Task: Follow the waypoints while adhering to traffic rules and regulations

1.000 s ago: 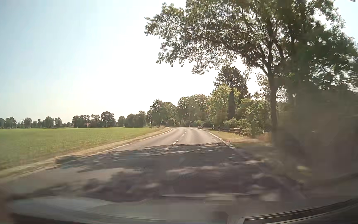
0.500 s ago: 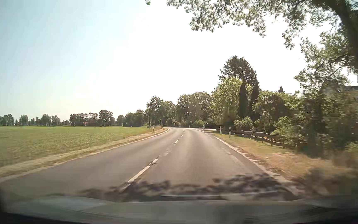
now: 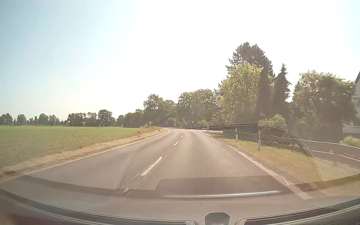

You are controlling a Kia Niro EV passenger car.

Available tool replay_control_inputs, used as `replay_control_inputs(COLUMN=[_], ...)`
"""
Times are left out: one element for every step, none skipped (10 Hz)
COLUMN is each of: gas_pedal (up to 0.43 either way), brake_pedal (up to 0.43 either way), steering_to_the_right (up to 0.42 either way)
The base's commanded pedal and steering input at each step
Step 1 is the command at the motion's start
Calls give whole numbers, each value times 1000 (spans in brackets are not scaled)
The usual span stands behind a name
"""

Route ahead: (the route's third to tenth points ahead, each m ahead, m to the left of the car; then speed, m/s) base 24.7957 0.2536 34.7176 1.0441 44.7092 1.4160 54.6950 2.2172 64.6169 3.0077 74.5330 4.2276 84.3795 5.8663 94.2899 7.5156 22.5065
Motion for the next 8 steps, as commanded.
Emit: replay_control_inputs(gas_pedal=[280,280,280,280,280,280,280,280], brake_pedal=[6,6,6,6,6,6,6,6], steering_to_the_right=[1,0,0,0,-1,-3,-6,-6])
